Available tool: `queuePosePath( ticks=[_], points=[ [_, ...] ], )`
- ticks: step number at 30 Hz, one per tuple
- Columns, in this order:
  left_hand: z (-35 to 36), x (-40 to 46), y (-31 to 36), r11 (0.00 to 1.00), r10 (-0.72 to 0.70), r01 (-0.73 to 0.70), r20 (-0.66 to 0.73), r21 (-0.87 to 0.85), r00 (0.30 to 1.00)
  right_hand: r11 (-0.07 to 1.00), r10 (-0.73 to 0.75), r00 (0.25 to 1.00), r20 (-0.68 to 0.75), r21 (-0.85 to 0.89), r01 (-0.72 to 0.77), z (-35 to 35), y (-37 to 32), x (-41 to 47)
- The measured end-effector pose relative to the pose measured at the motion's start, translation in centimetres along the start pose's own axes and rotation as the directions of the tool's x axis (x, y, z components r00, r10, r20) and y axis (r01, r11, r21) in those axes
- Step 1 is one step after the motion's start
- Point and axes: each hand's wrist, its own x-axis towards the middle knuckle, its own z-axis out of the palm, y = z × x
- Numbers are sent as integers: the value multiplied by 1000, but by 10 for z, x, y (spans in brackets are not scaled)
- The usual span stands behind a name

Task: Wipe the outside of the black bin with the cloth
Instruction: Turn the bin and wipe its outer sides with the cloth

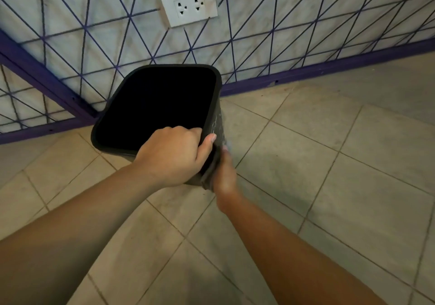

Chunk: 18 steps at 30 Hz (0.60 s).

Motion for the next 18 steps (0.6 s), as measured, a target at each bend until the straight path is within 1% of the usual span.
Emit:
queuePosePath(
  ticks=[1, 3, 5, 8, 11, 12, 16, 18],
  points=[
    [0, 3, -1, 1000, 9, -9, 10, -20, 1000, 996, -3, 1000, 7, 87, 2, 10, 11, 12],
    [0, 8, -4, 999, 39, -38, 32, -36, 999, 979, 23, 999, -25, 202, -17, 26, 27, 33],
    [-1, 8, -8, 998, 58, -56, 35, -30, 998, 964, 22, 999, -42, 267, -10, 33, 40, 50],
    [-2, 11, -13, 997, 56, -55, 29, -48, 998, 958, 82, 993, -88, 282, -54, 34, 66, 86],
    [-1, 14, -19, 996, 56, -55, 21, -67, 998, 972, 92, 986, -138, 229, -58, 41, 72, 101],
    [-1, 15, -21, 996, 58, -56, 15, -75, 998, 978, 89, 987, -137, 201, -60, 44, 64, 93],
    [1, 15, -23, 993, 66, -64, 18, -104, 998, 981, 36, 995, -92, 191, -18, 50, 38, 42],
    [1, 16, -23, 992, 72, -70, 14, -108, 997, 979, 33, 988, -152, 206, -1, 46, 37, 52]
  ],
)
